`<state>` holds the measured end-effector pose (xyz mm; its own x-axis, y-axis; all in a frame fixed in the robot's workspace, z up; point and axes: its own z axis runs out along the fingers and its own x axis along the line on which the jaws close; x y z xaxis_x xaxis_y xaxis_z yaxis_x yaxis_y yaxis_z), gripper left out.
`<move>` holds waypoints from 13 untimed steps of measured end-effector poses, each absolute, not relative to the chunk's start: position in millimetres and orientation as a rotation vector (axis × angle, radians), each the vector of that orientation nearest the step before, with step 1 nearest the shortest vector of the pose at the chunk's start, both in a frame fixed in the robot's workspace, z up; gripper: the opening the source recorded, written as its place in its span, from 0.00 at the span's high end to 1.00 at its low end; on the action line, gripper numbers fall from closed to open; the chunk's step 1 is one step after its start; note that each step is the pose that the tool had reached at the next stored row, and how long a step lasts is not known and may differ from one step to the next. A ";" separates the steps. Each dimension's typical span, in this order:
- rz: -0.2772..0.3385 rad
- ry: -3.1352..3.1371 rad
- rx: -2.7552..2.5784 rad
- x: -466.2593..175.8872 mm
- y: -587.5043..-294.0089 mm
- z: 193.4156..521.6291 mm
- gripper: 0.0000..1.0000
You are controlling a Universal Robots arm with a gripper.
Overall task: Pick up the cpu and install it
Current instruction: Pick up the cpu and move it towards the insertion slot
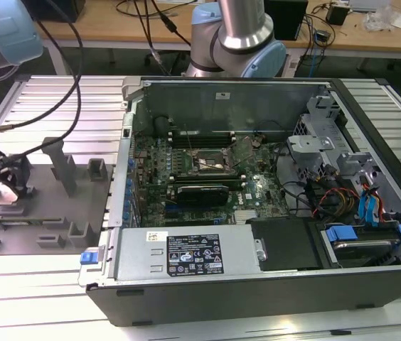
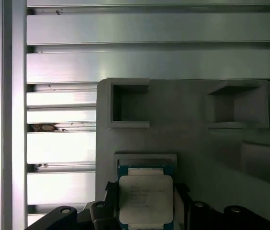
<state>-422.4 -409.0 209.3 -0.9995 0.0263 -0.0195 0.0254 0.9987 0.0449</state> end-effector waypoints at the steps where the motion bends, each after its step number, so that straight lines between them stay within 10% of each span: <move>1: 0.070 3.120 0.040 -422.4 -408.9 211.2 0.45; 13: 0.070 3.120 0.040 -422.4 -406.1 241.8 0.45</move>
